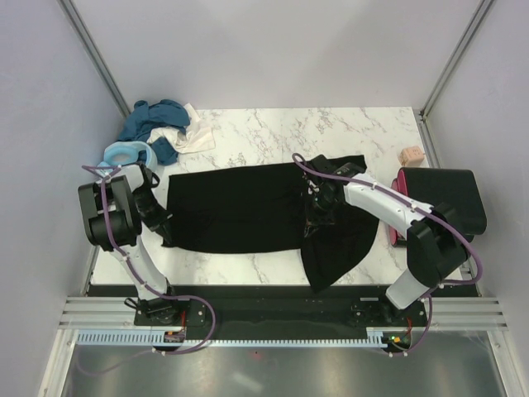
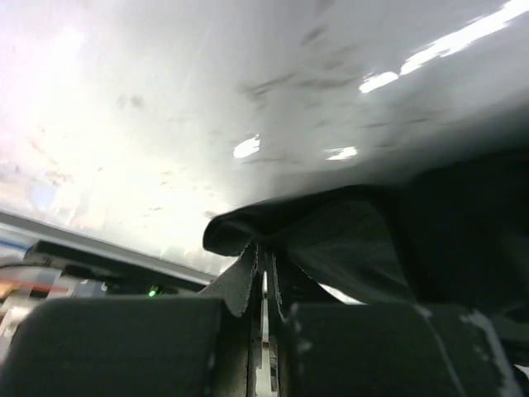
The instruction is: Fold and stack the t-shirts
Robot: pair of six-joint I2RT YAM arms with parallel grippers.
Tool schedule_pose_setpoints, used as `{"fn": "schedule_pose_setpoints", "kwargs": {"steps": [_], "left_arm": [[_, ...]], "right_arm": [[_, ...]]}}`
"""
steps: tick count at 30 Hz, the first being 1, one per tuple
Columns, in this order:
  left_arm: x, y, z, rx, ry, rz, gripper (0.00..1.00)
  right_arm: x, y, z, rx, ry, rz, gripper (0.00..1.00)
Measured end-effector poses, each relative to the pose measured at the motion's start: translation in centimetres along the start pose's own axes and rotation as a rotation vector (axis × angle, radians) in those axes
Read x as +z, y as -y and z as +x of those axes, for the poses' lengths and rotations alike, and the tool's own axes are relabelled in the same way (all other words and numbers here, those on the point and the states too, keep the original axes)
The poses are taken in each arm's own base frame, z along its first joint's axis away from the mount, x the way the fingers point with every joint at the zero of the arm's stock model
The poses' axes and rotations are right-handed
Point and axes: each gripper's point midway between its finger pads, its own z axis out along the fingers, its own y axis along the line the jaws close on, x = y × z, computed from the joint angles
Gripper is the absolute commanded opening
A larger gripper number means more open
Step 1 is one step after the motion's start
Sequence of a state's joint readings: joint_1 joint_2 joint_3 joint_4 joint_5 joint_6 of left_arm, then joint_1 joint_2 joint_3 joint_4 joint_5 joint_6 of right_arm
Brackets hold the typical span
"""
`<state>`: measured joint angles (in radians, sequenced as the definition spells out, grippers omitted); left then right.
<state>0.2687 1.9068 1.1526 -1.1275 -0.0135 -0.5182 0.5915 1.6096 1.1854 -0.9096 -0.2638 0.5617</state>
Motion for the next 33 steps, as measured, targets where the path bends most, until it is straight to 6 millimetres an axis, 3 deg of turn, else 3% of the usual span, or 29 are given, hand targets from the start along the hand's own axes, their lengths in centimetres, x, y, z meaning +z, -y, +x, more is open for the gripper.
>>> {"fn": "schedule_pose_setpoints", "kwargs": {"steps": [5,12,19,23,33], "left_arm": [[-1.3,1.8,-1.9,0.0,0.065,0.076,0.02],[-2.8,2.8,-1.0,0.006,0.053,0.16,0.02],[-6.2,3.2,-0.4,0.026,0.096,0.232,0.02],[-7.4,2.9,-0.3,0.036,0.118,0.232,0.02],[-7.8,1.7,-0.3,0.056,0.133,0.172,0.02]], "right_arm": [[-0.6,0.1,-1.4,-0.015,0.018,0.011,0.0],[-2.5,0.2,-3.8,-0.039,0.054,0.026,0.0],[-4.1,0.0,-5.5,-0.084,0.084,0.029,0.0],[-4.2,1.0,-5.8,-0.101,0.075,0.058,0.0],[-5.5,4.9,-9.5,-0.051,0.138,0.134,0.0]]}}
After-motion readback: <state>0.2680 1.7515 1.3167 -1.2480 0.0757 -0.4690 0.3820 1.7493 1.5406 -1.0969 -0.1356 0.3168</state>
